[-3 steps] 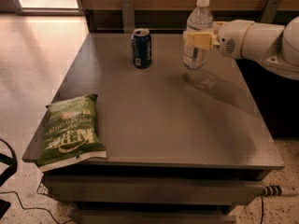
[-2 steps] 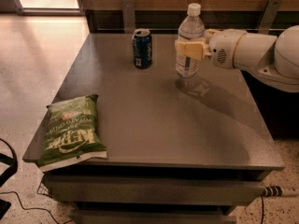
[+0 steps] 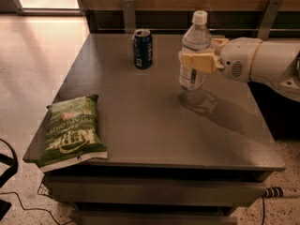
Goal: Move blue plastic bottle near green jalapeno chip bag
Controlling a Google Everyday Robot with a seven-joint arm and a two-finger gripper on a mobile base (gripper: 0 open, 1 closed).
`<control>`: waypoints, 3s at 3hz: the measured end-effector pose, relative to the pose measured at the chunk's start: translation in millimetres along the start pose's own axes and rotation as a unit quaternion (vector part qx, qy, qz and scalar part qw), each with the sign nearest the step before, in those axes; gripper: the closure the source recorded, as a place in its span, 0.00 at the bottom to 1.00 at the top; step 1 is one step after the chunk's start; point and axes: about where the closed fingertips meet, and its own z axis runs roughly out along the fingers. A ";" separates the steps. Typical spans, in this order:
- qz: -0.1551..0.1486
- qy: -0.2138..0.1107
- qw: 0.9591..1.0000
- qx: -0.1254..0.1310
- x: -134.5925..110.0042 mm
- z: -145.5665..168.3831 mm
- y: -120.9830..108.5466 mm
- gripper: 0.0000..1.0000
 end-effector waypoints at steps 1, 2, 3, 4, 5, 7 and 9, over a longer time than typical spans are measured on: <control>0.001 0.018 0.998 -0.054 8.4 -21.7 36.6 1.00; 0.004 0.039 0.994 -0.098 24.1 -36.4 76.8 1.00; 0.003 0.037 0.992 -0.124 31.7 -30.3 104.1 1.00; -0.014 0.022 0.990 -0.137 24.1 -5.8 126.7 1.00; -0.028 0.010 0.990 -0.138 11.9 23.1 135.8 1.00; -0.025 -0.016 0.993 -0.112 1.7 71.4 152.1 1.00; -0.021 -0.027 0.996 -0.082 3.6 83.5 160.2 0.77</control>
Offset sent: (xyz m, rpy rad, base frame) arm -0.1298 0.0259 -0.0376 -0.0528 0.1483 0.2722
